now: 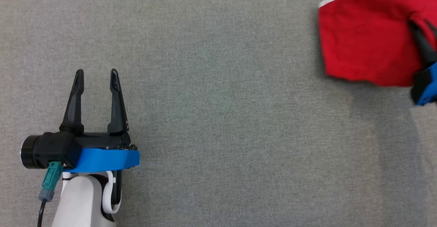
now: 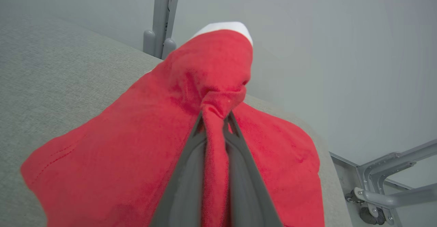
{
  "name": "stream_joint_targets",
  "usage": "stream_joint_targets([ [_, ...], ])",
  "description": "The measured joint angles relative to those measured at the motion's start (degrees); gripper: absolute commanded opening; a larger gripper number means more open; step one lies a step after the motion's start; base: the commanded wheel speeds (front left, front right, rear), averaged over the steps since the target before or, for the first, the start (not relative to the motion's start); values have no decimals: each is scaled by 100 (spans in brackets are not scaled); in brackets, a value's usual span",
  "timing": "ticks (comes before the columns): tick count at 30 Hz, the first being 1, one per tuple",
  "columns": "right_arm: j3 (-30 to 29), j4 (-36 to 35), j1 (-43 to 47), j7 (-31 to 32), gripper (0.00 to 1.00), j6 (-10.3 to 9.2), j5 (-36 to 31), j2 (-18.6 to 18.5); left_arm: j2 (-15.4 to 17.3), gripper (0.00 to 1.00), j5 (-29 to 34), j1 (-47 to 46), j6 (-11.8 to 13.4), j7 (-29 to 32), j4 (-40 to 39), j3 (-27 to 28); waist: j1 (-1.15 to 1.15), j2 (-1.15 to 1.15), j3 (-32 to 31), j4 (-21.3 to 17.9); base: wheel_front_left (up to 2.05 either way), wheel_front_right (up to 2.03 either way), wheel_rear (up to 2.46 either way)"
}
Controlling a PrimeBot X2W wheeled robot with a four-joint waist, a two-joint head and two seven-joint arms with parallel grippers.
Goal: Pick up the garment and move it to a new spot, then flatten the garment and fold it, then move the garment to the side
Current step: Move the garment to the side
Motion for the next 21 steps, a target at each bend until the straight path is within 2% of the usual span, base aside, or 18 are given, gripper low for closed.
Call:
stream_joint_targets([
  [6, -164, -15, -344, 414, 0, 0, 164, -749, 11, 100, 31, -152, -9, 0, -104, 7, 0, 0, 312, 66, 0, 0, 0],
  [11, -240, 293, -603, 593, 0, 0, 244, -1294, 12, 100, 57, -305, -34, 0, -136, -34, 0, 0, 507, 153, 0, 0, 0],
  [21, -299, 1082, -1151, 882, 0, 0, 248, -1726, -9, 100, 91, -484, -84, 0, -187, -126, 0, 0, 800, 319, 0, 0, 0],
])
